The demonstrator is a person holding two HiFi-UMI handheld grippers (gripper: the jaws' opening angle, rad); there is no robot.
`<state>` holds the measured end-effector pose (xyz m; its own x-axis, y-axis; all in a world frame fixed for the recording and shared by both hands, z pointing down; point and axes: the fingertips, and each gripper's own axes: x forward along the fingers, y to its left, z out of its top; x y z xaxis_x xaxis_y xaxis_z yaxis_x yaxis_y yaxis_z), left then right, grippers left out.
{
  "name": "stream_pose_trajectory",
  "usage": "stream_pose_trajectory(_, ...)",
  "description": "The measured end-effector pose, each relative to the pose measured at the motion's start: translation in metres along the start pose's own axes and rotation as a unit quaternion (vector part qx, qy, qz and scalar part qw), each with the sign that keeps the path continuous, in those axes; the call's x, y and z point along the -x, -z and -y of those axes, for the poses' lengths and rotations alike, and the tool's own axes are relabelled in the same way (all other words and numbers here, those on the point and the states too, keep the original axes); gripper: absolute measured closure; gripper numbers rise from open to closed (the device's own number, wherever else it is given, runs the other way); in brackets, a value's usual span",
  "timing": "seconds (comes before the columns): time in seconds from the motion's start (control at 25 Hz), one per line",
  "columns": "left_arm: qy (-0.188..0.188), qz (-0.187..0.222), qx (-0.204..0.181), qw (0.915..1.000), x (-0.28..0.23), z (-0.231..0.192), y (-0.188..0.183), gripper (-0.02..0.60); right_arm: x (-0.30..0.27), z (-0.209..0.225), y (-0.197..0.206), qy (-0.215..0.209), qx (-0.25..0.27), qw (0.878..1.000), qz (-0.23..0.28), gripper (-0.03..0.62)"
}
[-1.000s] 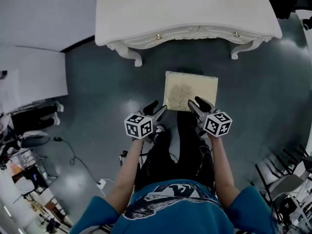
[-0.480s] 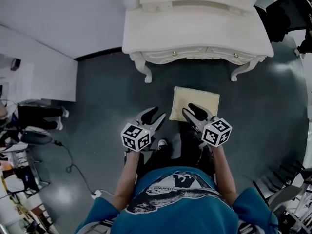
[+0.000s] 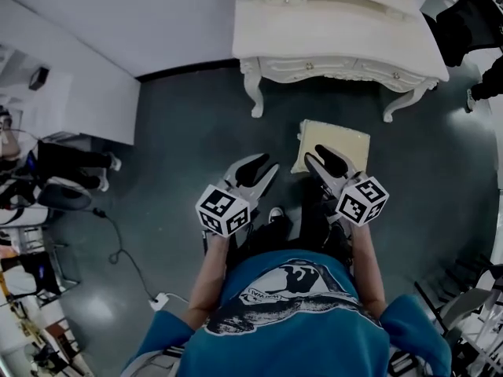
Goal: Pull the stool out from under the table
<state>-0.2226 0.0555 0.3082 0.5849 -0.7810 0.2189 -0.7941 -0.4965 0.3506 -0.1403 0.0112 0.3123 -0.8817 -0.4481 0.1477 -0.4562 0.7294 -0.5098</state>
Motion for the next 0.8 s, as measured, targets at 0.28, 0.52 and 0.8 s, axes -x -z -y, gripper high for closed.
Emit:
stream_pose_trajectory(0.28, -0.007, -0.005, 0.013, 0.9999, 0.052, 0.012, 0.026, 0.469, 0.013, -0.052, 0.021, -0.003, 0.027, 0.999, -0.019, 0.437)
stream_pose_trajectory(0.52, -0.002, -0.004, 0.008, 1.0, 0.053, 0.037, 0.039, 0.479, 0.028, -0.066, 0.026, -0.01, 0.039, 0.999, -0.032, 0.453)
stream_pose_trajectory(0.8, -0.008, 0.002, -0.003, 1.0, 0.051, 0.063, 0.035, 0.503, 0.05, -0.076, 0.026, -0.027, 0.076, 0.995, -0.052, 0.486)
